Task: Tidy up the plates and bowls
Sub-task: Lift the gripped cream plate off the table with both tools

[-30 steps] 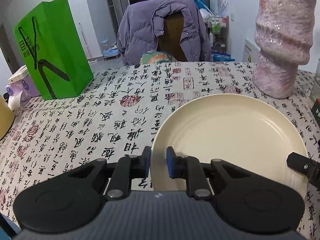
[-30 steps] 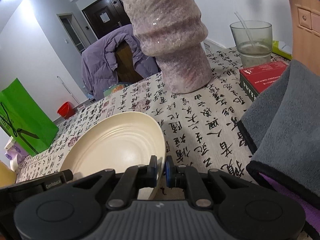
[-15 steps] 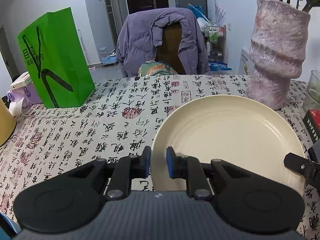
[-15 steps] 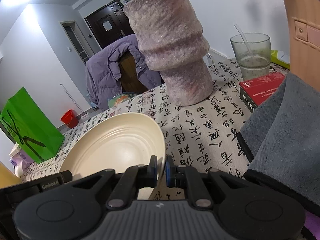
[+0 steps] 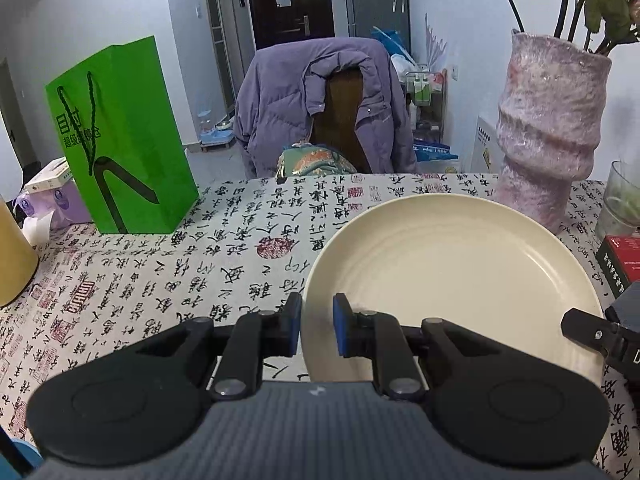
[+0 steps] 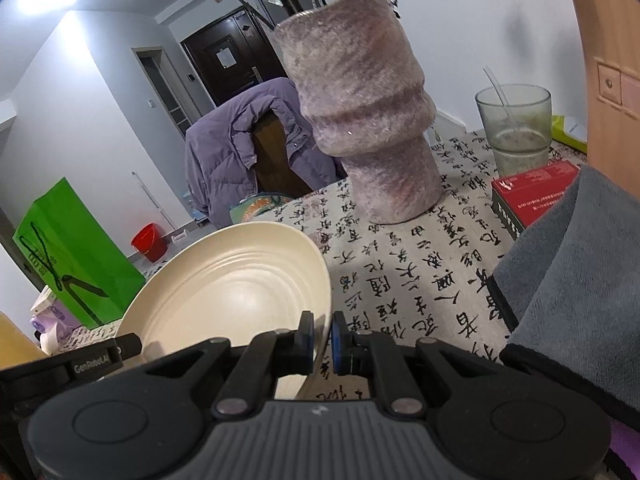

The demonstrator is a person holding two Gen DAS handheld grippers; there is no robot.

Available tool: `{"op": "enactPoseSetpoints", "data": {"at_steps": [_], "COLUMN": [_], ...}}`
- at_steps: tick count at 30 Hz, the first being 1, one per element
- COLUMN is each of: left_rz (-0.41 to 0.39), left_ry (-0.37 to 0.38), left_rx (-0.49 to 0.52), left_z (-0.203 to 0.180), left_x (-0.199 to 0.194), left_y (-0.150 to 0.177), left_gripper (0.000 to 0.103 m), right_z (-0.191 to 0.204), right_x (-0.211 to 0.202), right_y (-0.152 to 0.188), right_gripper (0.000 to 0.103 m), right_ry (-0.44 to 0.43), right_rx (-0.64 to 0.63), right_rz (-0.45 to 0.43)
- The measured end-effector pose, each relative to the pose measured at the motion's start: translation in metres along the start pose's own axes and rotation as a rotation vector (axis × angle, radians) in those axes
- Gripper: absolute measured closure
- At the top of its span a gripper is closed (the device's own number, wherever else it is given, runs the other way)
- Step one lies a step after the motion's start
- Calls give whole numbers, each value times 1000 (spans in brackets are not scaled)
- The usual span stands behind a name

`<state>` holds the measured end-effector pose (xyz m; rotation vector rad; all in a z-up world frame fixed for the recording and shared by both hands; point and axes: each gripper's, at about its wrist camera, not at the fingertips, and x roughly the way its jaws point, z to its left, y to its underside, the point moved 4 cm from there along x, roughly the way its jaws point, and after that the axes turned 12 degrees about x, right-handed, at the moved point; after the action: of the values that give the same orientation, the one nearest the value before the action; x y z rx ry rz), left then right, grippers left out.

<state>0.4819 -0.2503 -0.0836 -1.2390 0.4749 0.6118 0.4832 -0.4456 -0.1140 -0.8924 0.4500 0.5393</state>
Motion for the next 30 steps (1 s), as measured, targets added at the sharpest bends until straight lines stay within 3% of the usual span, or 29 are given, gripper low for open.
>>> {"op": "enactPoseSetpoints", "data": {"at_steps": [30], "left_rz": [-83], "left_ry": [50], "left_rx": [-49], "left_z": [64], "left_x": [-51], "left_y": [17], "left_gripper": [86], "right_z": [60], "right_x": [-50], "right_y": [15], "right_gripper": [94], "right_ry": [-93], "right_rx": [-72], "right_rz": [-100]}}
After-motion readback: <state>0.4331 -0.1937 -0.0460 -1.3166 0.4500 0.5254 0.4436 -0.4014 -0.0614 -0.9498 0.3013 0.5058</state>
